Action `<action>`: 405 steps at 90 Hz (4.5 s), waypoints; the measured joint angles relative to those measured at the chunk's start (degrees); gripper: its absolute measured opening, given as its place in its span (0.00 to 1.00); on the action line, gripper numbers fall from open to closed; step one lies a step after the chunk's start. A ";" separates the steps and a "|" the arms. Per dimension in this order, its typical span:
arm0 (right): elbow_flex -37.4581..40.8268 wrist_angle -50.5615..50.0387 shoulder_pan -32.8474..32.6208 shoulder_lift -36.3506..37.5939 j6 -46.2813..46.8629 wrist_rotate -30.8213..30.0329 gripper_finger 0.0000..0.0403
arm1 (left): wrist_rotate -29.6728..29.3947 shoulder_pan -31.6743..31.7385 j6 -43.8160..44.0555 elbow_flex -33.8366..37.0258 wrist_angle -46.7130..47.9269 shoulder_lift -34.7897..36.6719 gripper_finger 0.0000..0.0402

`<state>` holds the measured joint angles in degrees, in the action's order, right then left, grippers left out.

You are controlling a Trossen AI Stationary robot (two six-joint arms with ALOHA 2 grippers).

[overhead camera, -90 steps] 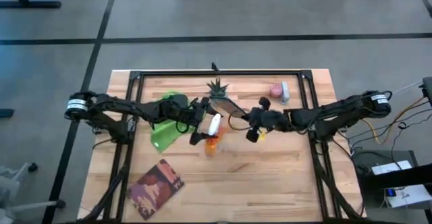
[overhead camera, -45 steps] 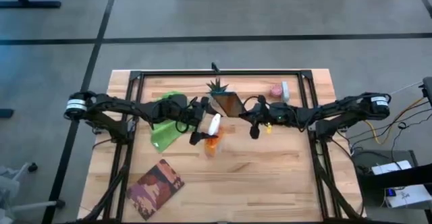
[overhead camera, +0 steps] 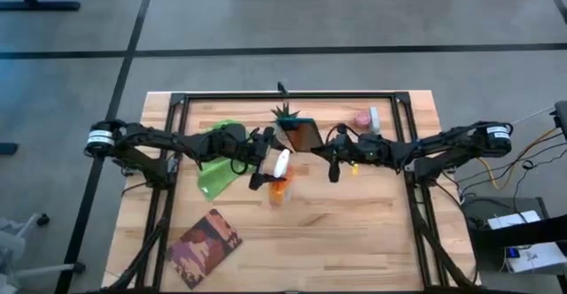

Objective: Apply microfiber cloth
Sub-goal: Spray the front and back of the tablet with the spray bottle

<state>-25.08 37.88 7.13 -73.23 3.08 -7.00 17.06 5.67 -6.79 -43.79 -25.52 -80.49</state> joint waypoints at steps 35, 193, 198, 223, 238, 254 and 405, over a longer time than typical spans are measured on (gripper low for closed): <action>-1.57 0.12 6.06 -6.38 8.21 5.99 0.02 | 0.00 0.00 0.00 0.00 -0.09 0.00 0.99; -1.97 6.20 11.28 -9.70 10.37 11.51 0.02 | 1.90 0.00 3.30 0.00 0.19 -0.04 0.94; -1.97 6.20 11.28 -9.70 10.37 11.51 0.02 | 1.93 -0.04 3.30 0.00 0.18 -0.04 0.90; -1.97 6.20 11.28 -9.70 10.39 11.51 0.02 | 1.55 -0.05 3.23 -0.02 0.04 -0.07 0.50; -1.95 6.71 11.28 -9.70 10.39 11.50 0.02 | 1.32 -0.04 4.44 -0.02 0.22 -0.07 0.36; -1.95 8.84 11.28 -9.66 10.39 10.89 0.02 | 1.32 -0.04 4.56 -0.02 0.19 -0.07 0.37; -1.90 2.22 12.18 7.12 8.94 6.56 0.02 | 0.72 -0.13 5.84 -0.07 2.03 -0.02 0.61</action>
<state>-26.98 40.10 19.31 -66.12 12.02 -0.43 17.78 5.54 -0.95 -43.86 -23.49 -80.51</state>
